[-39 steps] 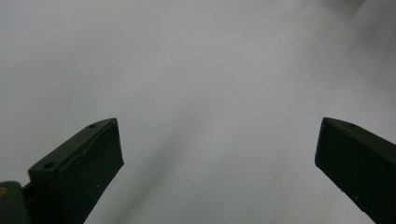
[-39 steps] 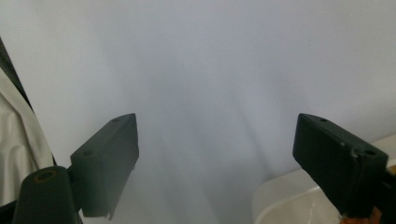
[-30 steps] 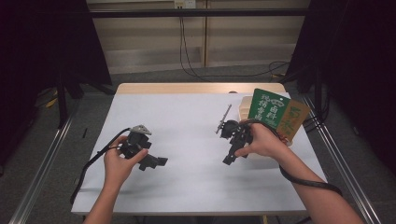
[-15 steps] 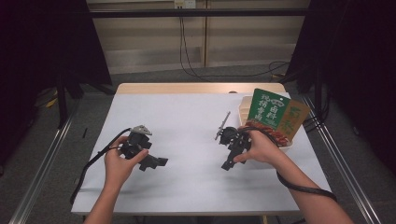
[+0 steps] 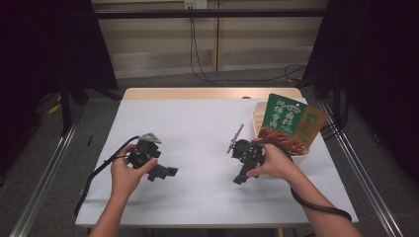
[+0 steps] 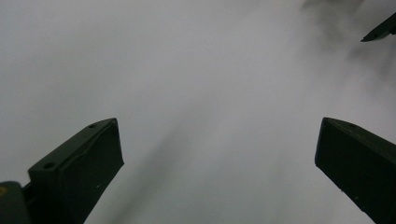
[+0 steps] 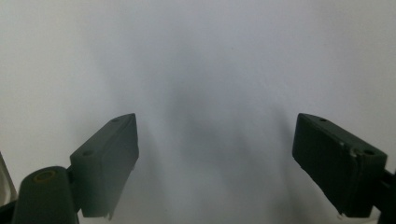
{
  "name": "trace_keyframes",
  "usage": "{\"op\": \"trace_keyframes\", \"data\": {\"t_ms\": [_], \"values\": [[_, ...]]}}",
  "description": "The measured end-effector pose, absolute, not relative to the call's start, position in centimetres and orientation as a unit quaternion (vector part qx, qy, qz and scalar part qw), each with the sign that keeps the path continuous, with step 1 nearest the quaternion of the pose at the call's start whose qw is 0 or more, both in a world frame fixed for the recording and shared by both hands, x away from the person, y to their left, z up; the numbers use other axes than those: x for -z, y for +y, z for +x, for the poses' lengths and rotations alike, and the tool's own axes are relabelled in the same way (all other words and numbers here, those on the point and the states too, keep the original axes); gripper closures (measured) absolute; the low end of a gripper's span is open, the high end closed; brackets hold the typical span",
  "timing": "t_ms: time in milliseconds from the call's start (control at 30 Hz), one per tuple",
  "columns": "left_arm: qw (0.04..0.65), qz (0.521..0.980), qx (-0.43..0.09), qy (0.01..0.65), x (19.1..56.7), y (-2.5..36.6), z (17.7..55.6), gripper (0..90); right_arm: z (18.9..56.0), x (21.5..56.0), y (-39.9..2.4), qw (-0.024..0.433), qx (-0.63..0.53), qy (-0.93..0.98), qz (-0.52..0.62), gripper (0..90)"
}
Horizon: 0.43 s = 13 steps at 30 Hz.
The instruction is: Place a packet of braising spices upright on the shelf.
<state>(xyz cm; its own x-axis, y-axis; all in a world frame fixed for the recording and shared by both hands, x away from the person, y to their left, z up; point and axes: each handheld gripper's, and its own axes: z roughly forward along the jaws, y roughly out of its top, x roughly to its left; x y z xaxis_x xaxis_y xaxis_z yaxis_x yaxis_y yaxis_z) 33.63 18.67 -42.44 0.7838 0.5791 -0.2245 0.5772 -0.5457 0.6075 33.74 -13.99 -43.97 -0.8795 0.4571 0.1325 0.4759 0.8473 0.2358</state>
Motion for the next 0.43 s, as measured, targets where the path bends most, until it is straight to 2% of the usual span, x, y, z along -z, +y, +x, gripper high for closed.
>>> {"op": "trace_keyframes", "data": {"t_ms": [433], "values": [[0.34, 0.882, -0.001, 0.326, 42.54, 18.61, 33.64, 0.5, 32.97, 43.91, -14.26, 0.028, 0.155, -0.954, -0.253, 14.3]]}}
